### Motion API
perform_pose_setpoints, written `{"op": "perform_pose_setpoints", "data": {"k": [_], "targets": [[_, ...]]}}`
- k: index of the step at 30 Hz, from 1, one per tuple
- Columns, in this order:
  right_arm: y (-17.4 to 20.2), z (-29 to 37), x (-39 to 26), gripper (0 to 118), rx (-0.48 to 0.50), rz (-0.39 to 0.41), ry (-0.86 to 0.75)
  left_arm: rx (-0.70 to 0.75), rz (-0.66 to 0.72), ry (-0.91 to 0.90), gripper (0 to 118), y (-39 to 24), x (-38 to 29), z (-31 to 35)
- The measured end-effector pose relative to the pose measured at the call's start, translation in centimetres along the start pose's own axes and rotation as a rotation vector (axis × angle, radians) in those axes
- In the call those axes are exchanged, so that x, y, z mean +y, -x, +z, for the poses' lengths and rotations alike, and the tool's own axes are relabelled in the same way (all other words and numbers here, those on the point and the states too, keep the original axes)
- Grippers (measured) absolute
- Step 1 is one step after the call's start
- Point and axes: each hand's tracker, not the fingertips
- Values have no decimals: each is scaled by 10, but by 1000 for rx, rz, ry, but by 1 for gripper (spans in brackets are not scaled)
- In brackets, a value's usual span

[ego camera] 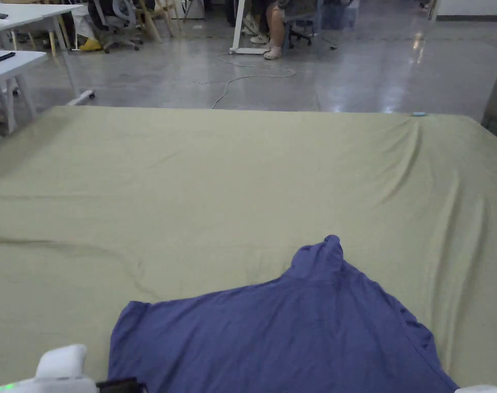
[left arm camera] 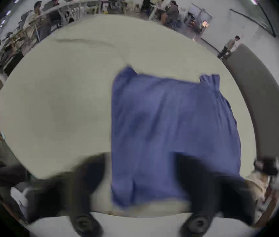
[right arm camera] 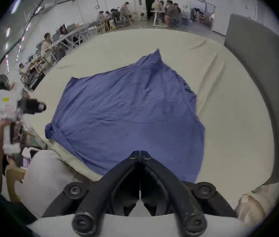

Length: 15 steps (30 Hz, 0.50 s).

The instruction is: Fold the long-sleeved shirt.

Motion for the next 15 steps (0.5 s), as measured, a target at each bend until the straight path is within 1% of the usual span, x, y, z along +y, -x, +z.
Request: {"op": "perform_pose_setpoints", "data": {"k": [1,2,3,4,6,7,8,9,10,11,12,13,14,15], "targets": [[-2,-2,-1,0,18,-15,0,19,1,-6,118,0,24,-16],[-5,-2,-2,0,24,-18,-2,73,11,-65,117,4,47,-29],[-8,-2,-3,0,27,-21,-2,65,20,-99,117,4,65,-47],[-2,-7,1,0,26,-25,1,106,24,-80,117,6,84,-68],[-9,-7,0,0,22,-33,11,150,27,-8,117,9,110,-109],[-14,-7,-1,0,15,-37,17,179,8,17,113,10,116,-130],[-10,-12,3,0,6,-40,24,214,-27,37,105,9,117,-147],[-15,-12,4,0,-1,-43,33,262,-69,35,92,6,113,-157],[-22,-14,6,0,-13,-48,48,277,-126,71,72,3,105,-172],[-25,-18,11,0,-28,-46,63,264,-175,111,72,1,98,-183],[-27,-22,17,0,-50,-41,70,300,-187,16,68,-2,94,-174],[-34,-26,27,0,-73,-32,73,286,-190,-8,36,-10,94,-160],[-41,-29,40,0,-82,-19,71,216,-171,22,0,-11,94,-156],[-49,-34,56,19,-83,-8,58,105,-116,25,0,-10,94,-152]]}}
